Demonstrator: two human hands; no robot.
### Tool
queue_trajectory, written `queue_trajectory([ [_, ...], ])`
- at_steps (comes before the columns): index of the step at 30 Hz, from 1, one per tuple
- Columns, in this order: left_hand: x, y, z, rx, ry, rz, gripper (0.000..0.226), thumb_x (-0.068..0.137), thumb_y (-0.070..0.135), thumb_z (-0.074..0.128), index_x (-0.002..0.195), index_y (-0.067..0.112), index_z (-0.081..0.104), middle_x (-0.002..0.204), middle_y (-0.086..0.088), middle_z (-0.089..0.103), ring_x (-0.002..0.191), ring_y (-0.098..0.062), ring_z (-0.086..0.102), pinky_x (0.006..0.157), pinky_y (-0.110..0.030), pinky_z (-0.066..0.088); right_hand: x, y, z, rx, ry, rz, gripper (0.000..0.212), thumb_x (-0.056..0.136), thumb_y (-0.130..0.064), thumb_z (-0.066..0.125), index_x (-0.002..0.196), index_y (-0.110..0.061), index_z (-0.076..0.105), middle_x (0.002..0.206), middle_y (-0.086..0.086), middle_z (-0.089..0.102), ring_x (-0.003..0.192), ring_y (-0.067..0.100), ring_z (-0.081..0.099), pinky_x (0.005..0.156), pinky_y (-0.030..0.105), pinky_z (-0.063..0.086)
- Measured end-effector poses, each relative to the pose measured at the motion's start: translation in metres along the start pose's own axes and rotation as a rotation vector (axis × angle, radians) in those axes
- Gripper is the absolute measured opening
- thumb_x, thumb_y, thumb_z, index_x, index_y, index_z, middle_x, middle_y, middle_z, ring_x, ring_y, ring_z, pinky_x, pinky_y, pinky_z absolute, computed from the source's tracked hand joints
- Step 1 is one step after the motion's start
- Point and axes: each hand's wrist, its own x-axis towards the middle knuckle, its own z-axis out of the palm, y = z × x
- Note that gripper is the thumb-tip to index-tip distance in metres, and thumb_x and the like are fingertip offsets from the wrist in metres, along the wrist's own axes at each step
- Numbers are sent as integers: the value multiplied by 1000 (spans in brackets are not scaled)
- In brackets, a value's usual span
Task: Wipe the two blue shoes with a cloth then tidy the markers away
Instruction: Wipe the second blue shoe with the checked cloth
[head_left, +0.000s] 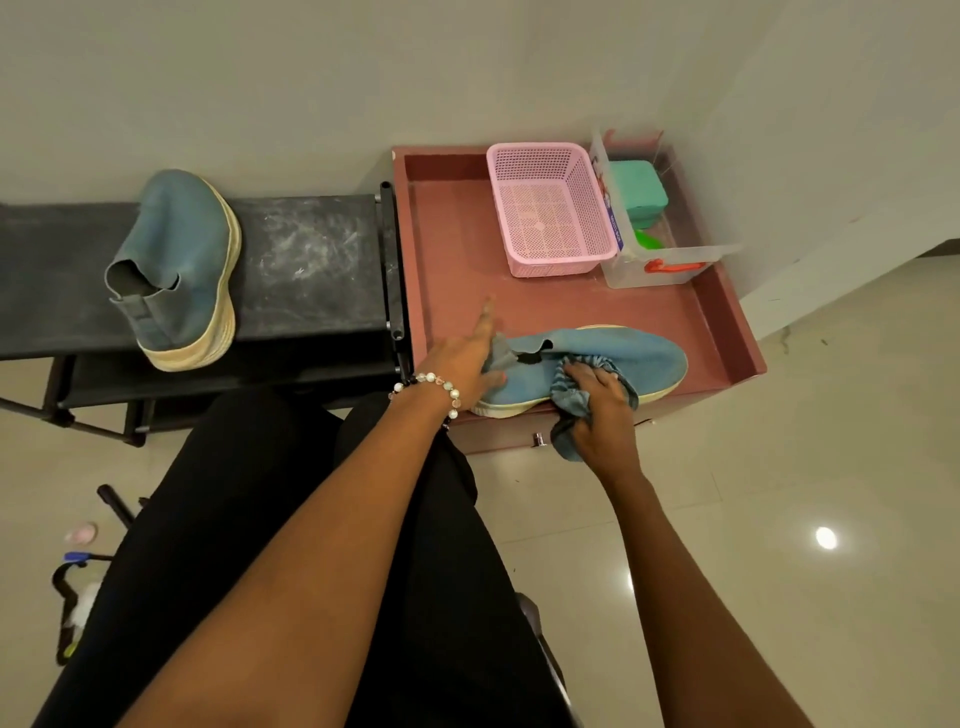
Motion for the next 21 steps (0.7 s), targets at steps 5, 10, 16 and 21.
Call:
queue_trajectory([
  [5, 2, 2, 2, 68, -35, 31, 105, 85, 34, 69, 152, 19, -11, 122, -17, 57, 112, -36, 55, 95, -40, 43, 3, 0, 1, -68, -11, -35, 61, 68, 7, 48, 127, -6, 57, 131, 12, 55, 124, 32, 44, 106, 27, 26],
  [10, -4, 9, 4, 213, 153, 187, 94, 84, 31, 70, 153, 18, 9, 140, -10, 45, 124, -32, 45, 103, -40, 38, 3, -2, -3, -178, 39, -115, 71, 49, 21, 61, 116, -2, 64, 110, 19, 63, 101, 40, 56, 90, 37, 46],
  [16, -6, 9, 8, 470, 212, 405, 85, 82, 32, 71, 149, 10, 24, 156, -12, 20, 144, -30, 17, 118, -41, 17, 16, -7, -6, -410, 56, -211, 61, 39, 18, 69, 100, 6, 67, 87, 20, 66, 73, 38, 57, 65, 40, 54],
  [21, -11, 8, 10, 630, 194, 306, 117, 72, 55, 71, 152, 10, -2, 160, -6, -5, 147, -25, -10, 119, -49, 2, 49, -40, -48, -551, -121, -143, 40, 67, 7, 60, 106, 0, 65, 89, 25, 63, 91, 41, 53, 72, 40, 44],
])
